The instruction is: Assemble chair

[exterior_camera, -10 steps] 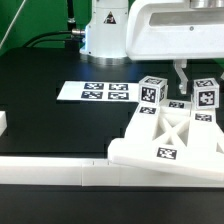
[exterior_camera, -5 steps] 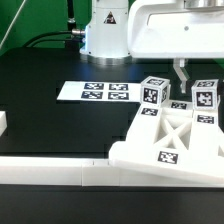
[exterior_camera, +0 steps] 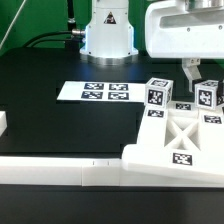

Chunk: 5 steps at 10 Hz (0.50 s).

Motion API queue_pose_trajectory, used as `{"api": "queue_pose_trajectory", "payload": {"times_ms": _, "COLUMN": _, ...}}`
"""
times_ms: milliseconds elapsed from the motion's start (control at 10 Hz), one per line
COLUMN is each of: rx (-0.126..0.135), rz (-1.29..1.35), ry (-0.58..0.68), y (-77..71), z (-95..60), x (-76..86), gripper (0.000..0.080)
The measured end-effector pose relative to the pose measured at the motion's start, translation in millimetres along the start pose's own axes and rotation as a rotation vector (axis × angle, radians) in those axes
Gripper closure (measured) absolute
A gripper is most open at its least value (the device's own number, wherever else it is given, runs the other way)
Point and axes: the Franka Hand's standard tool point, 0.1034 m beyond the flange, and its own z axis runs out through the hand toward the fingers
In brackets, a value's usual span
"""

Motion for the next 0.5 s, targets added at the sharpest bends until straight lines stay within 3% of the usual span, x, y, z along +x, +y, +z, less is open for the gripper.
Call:
{"api": "queue_pose_trajectory", "payload": {"times_ms": 300, "rx": 0.007, "rz": 0.183, "ry": -0.013, "y": -0.1, "z": 0.3, "x": -1.7, "gripper": 0.0515}}
{"api": "queue_pose_trajectory", "payload": {"times_ms": 500, "rx": 0.026, "rz": 0.431, "ry": -0.043, "y": 0.6, "z": 0.5, "x": -3.6, "gripper": 0.0515}}
